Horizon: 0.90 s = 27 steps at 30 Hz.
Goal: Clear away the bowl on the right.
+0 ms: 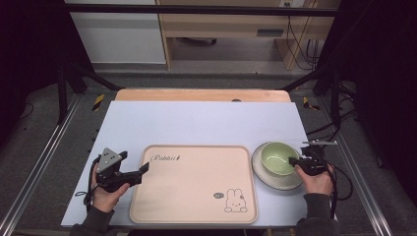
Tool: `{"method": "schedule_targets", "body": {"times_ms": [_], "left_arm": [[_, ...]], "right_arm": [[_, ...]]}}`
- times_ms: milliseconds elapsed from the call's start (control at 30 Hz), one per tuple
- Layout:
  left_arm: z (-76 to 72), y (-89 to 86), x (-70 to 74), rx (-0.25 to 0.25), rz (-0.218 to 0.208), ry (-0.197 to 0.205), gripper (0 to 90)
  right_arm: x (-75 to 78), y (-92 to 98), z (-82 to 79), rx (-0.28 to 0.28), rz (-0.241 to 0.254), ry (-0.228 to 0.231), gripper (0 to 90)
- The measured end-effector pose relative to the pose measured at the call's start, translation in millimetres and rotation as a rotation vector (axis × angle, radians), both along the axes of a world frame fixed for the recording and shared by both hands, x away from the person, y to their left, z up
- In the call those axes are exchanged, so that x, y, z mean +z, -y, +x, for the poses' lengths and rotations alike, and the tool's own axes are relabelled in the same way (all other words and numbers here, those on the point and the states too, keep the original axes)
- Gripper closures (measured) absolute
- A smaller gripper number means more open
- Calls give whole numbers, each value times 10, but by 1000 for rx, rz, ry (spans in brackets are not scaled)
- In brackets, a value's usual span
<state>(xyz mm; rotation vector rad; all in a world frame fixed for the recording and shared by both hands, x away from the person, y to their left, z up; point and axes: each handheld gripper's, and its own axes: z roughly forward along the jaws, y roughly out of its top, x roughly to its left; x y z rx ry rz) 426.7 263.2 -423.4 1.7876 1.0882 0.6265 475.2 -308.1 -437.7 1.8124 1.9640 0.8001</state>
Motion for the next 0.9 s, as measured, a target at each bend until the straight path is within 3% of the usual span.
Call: {"method": "schedule_targets", "body": {"times_ms": [567, 900], "left_arm": [[2, -2, -5, 0, 2, -1, 105], [3, -3, -7, -1, 3, -3, 105]], "right_arm": [[-18, -18, 76, -22, 28, -64, 810], [-31, -3, 103, -35, 60, -71, 829]]}}
